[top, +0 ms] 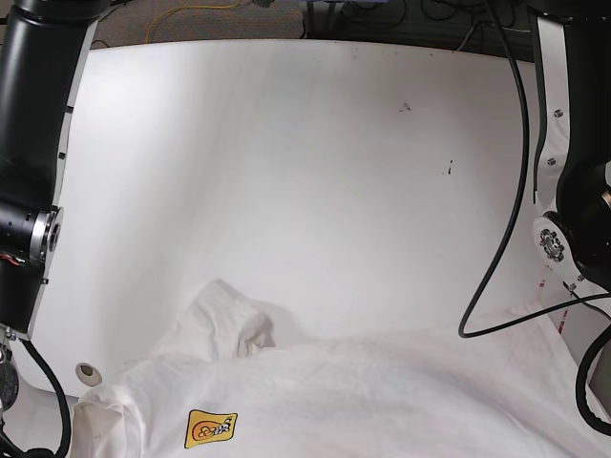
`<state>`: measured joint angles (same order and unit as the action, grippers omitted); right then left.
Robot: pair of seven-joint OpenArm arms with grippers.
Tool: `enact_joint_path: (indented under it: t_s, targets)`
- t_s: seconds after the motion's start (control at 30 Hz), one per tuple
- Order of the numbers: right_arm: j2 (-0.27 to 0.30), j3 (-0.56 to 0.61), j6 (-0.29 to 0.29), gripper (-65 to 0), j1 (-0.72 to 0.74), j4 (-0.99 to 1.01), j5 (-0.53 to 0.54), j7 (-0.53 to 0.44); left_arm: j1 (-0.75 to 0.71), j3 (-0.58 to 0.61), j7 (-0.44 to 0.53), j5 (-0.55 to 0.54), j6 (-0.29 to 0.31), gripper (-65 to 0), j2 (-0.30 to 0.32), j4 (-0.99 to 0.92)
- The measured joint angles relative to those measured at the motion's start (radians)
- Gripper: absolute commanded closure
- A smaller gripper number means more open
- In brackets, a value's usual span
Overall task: Fold the T-shirt properly
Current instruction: 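Raise the held shirt high with both grippers and shake it out, then lay the shirt flat by drawing both grippers back across the table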
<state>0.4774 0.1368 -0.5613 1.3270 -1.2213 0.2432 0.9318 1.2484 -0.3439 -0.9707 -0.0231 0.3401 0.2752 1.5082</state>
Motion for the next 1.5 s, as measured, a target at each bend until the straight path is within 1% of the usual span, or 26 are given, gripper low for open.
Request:
enact_joint_path:
  t_s: [0.13,0.27,0.37,0.47,0.57,0.67,0.73,0.83,0.87,0.93,1.0,1.13,1.17,1.33,1.4,1.5]
  targets:
    - [-0.003,0.000,0.000,0.0,0.033,-0.001,0.010,-0.006,0.036,0.003,0.011,-0.001,0.000,-0.4,0.003,0.001]
    - [0.002,0.000,0.000,0.0,0.050,-0.004,0.009,-0.010,0.042,0.019,0.026,0.000,-0.003,-0.4,0.010,0.005]
    - [0.018,-0.001,0.000,0.0,0.031,-0.011,0.013,-0.011,0.022,0.028,0.026,0.000,-0.003,-0.4,0.011,0.008]
    - [0.037,-0.005,0.000,0.0,-0.020,-0.021,0.023,-0.013,-0.025,0.031,0.026,-0.004,-0.003,-0.4,0.009,0.015]
    - [0.056,-0.012,-0.002,0.0,-0.099,-0.053,0.019,-0.004,-0.084,0.030,0.018,-0.004,0.000,-0.4,0.005,0.030]
    - [0.063,-0.073,-0.003,0.0,-0.209,-0.115,0.019,-0.003,-0.154,0.030,0.014,-0.005,0.002,-0.4,0.000,0.058]
    - [0.063,-0.119,-0.003,0.0,-0.286,-0.162,0.021,-0.001,-0.205,0.031,0.013,-0.005,0.032,-0.4,0.006,0.093]
    - [0.063,-0.168,-0.005,0.0,-0.384,-0.226,0.022,0.054,-0.286,0.029,0.011,-0.008,0.063,-0.4,0.014,0.153]
    - [0.060,-0.190,-0.005,0.0,-0.422,-0.255,0.023,0.074,-0.322,0.023,0.012,-0.008,0.067,-0.4,0.016,0.182]
    - [0.058,-0.218,-0.002,0.0,-0.483,-0.290,0.018,0.076,-0.380,0.008,0.016,-0.011,0.071,-0.4,0.016,0.212]
    - [0.047,-0.251,0.001,0.0,-0.558,-0.336,0.016,0.077,-0.451,-0.013,0.013,-0.017,0.076,-0.4,0.013,0.247]
    - [0.014,-0.309,-0.003,0.0,-0.698,-0.431,0.011,0.091,-0.593,-0.047,-0.069,-0.008,0.079,-0.4,0.009,0.325]
    - [0.005,-0.320,-0.003,0.0,-0.731,-0.446,0.010,0.096,-0.626,-0.050,-0.085,-0.004,0.071,-0.4,0.007,0.341]
    - [-0.044,-0.381,-0.005,0.0,-0.873,-0.534,0.012,0.115,-0.766,-0.096,-0.098,-0.017,0.077,-0.4,-0.015,0.424]
    - [-0.065,-0.410,-0.004,0.0,-0.925,-0.566,0.013,0.117,-0.827,-0.123,-0.091,-0.019,0.093,-0.4,-0.019,0.446]
    - [-0.084,-0.436,-0.002,0.0,-1.009,-0.597,0.007,0.119,-0.906,-0.159,-0.089,-0.023,0.148,-0.4,-0.021,0.454]
